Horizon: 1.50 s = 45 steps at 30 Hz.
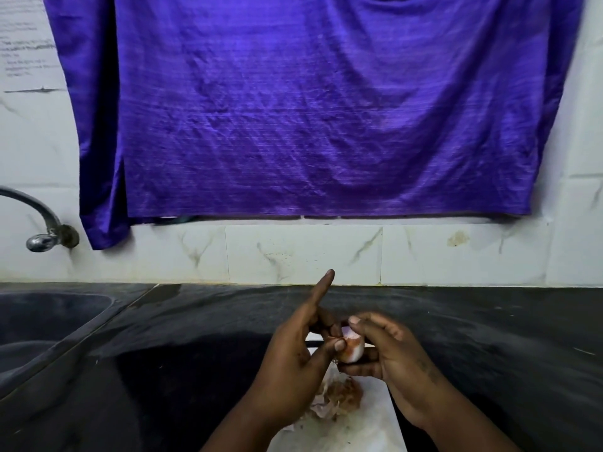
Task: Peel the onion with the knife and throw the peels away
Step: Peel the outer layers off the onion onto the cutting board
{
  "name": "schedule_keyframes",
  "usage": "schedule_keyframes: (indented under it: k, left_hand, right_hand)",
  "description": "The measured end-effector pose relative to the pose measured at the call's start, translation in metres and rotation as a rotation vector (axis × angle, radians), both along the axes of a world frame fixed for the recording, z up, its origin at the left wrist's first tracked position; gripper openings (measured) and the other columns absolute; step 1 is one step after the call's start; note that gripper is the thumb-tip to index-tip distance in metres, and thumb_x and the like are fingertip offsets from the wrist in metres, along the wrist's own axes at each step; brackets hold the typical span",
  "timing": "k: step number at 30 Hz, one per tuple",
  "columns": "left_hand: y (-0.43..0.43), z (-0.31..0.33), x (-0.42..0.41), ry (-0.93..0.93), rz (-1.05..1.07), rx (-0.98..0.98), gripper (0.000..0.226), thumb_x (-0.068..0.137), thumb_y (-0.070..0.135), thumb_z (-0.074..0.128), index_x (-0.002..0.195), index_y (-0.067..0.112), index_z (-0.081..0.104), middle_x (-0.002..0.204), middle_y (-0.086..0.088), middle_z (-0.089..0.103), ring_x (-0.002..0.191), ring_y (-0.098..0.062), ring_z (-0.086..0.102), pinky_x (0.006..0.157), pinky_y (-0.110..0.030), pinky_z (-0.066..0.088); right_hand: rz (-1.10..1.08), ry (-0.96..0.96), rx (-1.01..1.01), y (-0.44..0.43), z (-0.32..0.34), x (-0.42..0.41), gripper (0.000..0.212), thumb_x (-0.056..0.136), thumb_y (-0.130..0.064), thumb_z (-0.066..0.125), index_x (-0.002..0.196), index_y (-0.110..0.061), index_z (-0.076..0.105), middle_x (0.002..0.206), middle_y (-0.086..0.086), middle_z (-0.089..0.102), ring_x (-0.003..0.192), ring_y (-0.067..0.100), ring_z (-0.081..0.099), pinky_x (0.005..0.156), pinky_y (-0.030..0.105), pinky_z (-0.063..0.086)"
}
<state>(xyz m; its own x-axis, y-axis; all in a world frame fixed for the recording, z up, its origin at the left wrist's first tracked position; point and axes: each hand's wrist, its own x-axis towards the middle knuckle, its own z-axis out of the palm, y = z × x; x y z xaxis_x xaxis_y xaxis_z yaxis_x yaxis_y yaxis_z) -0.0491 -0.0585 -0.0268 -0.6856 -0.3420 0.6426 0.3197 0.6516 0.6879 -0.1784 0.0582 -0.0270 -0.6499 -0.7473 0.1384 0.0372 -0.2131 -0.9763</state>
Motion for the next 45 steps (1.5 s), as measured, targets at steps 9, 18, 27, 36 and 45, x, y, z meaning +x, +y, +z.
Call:
schedule_keyframes:
  k: [9, 18, 27, 36, 45]
  left_hand:
    - [0.001, 0.000, 0.004, -0.080, -0.018, -0.002, 0.082, 0.103, 0.017, 0.064, 0.149, 0.070, 0.022, 0.103, 0.010, 0.060, 0.106, -0.011, 0.062, 0.079, -0.016, 0.048]
    - [0.007, -0.001, 0.000, -0.025, 0.044, -0.078, 0.094, 0.089, 0.014, 0.081, 0.153, 0.060, 0.029, 0.122, 0.018, 0.070, 0.120, -0.009, 0.066, 0.099, -0.023, 0.055]
    - [0.003, -0.004, -0.004, 0.016, 0.102, -0.093, 0.095, 0.083, 0.020, 0.087, 0.152, 0.059, 0.033, 0.099, 0.012, 0.068, 0.101, -0.016, 0.069, 0.092, -0.028, 0.058]
    - [0.003, -0.006, -0.005, 0.017, 0.016, -0.130, 0.089, 0.089, 0.015, 0.081, 0.156, 0.050, 0.033, 0.090, 0.010, 0.063, 0.092, -0.020, 0.067, 0.091, -0.023, 0.055]
    - [-0.003, -0.010, -0.005, -0.131, 0.031, -0.094, 0.091, 0.091, 0.016, 0.079, 0.153, 0.060, 0.029, 0.088, 0.017, 0.059, 0.090, -0.012, 0.065, 0.086, -0.013, 0.049]
  right_hand:
    - [-0.111, -0.129, -0.064, 0.005, 0.007, -0.009, 0.031, 0.091, -0.029, 0.066, 0.096, 0.000, 0.075, 0.077, 0.025, 0.074, 0.054, 0.030, 0.065, 0.046, 0.031, 0.056]
    - [0.048, 0.002, -0.009, 0.000, 0.003, 0.005, 0.041, 0.081, -0.043, 0.071, 0.095, -0.005, 0.078, 0.086, 0.018, 0.076, 0.062, 0.018, 0.066, 0.053, 0.029, 0.054]
    - [0.012, 0.021, -0.002, -0.002, 0.001, 0.002, 0.042, 0.084, -0.042, 0.070, 0.090, -0.001, 0.075, 0.081, 0.025, 0.072, 0.056, 0.023, 0.063, 0.048, 0.030, 0.053]
    - [-0.079, -0.097, -0.037, -0.003, -0.001, -0.009, 0.046, 0.091, -0.039, 0.065, 0.101, 0.007, 0.069, 0.070, 0.024, 0.068, 0.046, 0.028, 0.054, 0.042, 0.028, 0.044]
    - [-0.110, -0.159, -0.041, -0.004, -0.005, -0.015, 0.049, 0.092, -0.046, 0.062, 0.099, 0.001, 0.072, 0.054, 0.012, 0.056, 0.039, 0.017, 0.045, 0.037, 0.024, 0.032]
